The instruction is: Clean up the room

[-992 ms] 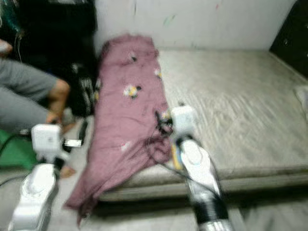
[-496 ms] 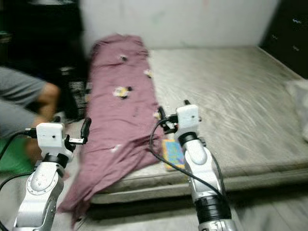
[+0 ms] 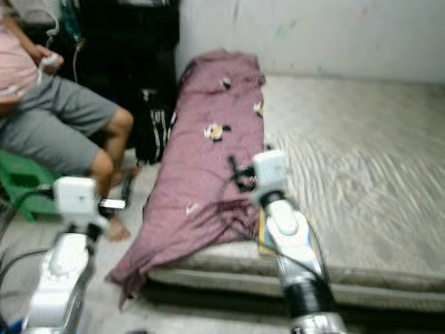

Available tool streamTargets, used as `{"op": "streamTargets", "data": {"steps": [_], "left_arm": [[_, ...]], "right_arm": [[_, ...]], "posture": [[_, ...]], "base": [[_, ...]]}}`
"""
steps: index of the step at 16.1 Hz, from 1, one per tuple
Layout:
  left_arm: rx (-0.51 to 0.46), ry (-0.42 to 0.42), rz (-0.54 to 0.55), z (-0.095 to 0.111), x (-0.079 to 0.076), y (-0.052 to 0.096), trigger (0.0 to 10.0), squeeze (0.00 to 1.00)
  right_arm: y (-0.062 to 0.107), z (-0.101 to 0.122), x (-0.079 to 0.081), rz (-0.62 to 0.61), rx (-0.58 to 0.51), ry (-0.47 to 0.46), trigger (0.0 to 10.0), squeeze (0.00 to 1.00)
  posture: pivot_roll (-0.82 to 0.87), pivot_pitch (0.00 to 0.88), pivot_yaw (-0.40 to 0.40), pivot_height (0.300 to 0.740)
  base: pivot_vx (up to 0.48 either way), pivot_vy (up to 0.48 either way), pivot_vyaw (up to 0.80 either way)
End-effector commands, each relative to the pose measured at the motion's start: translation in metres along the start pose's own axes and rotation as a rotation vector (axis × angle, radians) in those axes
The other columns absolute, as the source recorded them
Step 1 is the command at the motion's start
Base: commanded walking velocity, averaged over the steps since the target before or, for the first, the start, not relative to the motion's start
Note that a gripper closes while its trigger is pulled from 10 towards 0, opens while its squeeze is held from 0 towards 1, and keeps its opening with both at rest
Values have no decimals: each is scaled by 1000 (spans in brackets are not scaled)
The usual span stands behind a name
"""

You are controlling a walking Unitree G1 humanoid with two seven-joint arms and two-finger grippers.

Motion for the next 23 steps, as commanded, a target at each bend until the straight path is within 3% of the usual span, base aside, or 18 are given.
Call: {"op": "streamTargets", "data": {"steps": [1,12,17,23], "left_arm": [[2,-18,20,1,8,0,10000,0],[-8,8,14,1,5,-1,10000,0],[-38,31,-40,5,0,1,10000,0],[-42,37,-51,5,-1,2,10000,0]], "right_arm": [[-4,4,8,21,-18,-10,10000,0],[-4,3,7,27,-16,-5,10000,0],[-4,3,6,33,-16,-6,10000,0],[-6,1,6,34,0,-19,10000,0]], "posture": [[-31,0,-22,740],[-36,0,-28,740],[-35,0,-33,740],[-32,0,-35,740]], "base": [[0,-251,0],[0,-142,0],[0,0,0],[246,0,-133]]}}
Point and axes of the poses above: a point about 5 cm out from each wrist's last joint towards the gripper, its own y axis pointing back from the gripper into the wrist, its own z axis along the axis of the wrist's last joint, x = y × z, the point moved 1 cm from there along -y, pointing out of the wrist towards the gripper, and after that the axes turned 5 degrees about y, right-handed, at the moved point
